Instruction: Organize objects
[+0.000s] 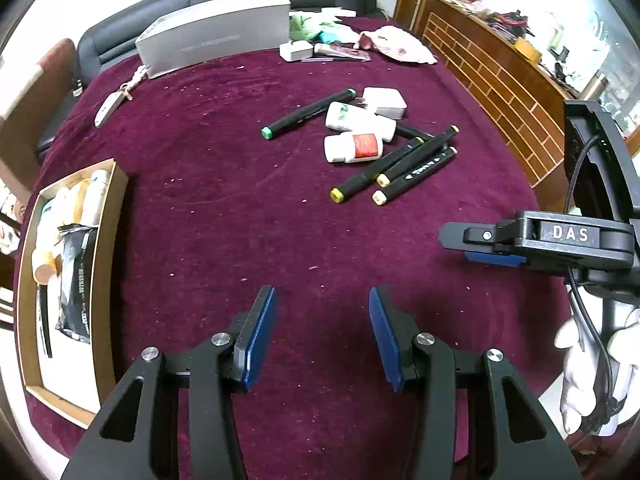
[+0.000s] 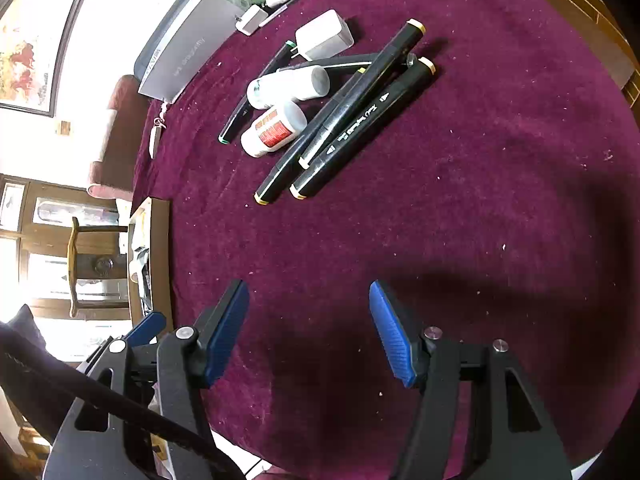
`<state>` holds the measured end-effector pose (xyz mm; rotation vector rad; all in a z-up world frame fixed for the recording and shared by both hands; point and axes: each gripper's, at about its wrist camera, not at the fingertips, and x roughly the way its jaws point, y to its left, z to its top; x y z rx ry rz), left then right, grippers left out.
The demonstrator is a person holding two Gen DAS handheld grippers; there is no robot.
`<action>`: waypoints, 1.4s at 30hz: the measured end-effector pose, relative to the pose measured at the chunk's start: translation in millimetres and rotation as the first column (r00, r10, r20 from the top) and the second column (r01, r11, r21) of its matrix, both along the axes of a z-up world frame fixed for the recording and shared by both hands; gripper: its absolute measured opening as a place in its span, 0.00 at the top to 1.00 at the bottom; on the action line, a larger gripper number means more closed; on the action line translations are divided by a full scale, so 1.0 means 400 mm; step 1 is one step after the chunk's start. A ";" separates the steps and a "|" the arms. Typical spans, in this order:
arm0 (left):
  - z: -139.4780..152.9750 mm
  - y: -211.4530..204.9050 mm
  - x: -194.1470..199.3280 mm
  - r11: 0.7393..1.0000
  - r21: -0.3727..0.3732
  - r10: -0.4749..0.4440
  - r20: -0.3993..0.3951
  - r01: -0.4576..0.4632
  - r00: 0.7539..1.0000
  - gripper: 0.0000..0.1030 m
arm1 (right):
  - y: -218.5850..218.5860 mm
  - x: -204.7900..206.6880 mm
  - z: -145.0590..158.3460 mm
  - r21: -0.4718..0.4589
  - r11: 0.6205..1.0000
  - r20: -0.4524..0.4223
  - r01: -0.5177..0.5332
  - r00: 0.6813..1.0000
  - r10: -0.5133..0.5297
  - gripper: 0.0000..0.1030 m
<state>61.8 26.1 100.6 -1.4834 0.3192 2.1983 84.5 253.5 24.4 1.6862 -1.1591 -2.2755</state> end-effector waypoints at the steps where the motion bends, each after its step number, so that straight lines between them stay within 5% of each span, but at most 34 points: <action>1: -0.004 -0.002 -0.002 1.000 -0.006 0.006 -0.001 -0.006 1.000 0.59 | 0.004 -0.001 -0.004 -0.001 1.000 0.001 -0.004 1.000 0.004 0.40; 13: -0.037 -0.029 -0.026 0.996 -0.067 0.057 -0.022 -0.058 0.998 0.60 | 0.034 -0.072 -0.013 0.039 0.999 0.018 -0.016 1.000 0.015 0.40; 21: -0.078 -0.086 -0.043 0.990 -0.047 0.132 0.040 -0.130 0.990 0.59 | 0.062 -0.172 0.023 0.117 0.993 -0.052 -0.025 0.998 0.031 0.40; 32: -0.115 -0.135 -0.048 0.979 -0.033 0.202 0.096 -0.199 0.975 0.59 | 0.043 -0.276 -0.033 0.138 0.988 -0.029 -0.064 0.997 0.069 0.38; 42: -0.133 -0.105 -0.047 0.986 -0.009 0.166 0.123 -0.166 0.978 0.60 | 0.035 -0.223 -0.075 -0.008 0.995 0.035 -0.102 0.994 0.102 0.32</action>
